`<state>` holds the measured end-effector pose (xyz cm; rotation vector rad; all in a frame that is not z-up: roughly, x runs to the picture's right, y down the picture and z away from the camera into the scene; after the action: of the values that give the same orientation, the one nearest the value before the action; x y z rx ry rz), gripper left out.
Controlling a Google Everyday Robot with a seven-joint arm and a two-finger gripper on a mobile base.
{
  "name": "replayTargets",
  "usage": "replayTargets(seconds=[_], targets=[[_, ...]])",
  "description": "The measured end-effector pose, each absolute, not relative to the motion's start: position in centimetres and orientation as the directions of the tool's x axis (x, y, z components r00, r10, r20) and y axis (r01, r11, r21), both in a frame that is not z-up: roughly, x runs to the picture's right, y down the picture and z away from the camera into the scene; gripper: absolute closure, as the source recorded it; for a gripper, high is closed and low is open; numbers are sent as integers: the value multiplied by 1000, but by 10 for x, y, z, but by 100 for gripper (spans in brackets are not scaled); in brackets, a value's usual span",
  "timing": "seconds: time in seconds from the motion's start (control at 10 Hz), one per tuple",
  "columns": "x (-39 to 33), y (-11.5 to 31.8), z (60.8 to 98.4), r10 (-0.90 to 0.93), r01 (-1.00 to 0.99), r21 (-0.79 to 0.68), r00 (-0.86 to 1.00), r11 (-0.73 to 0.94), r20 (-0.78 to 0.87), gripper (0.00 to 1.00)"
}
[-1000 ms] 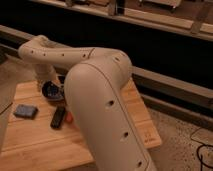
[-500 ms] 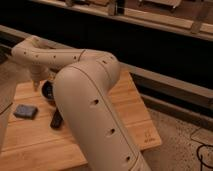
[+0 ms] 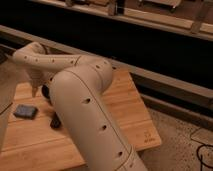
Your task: Pick up the ceramic bowl
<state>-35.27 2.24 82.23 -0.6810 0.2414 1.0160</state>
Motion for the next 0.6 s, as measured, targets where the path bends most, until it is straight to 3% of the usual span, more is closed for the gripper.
replayTargets(seconds=[0.6], targets=[[-351, 55, 847, 633, -847, -410, 527, 338, -567, 36]])
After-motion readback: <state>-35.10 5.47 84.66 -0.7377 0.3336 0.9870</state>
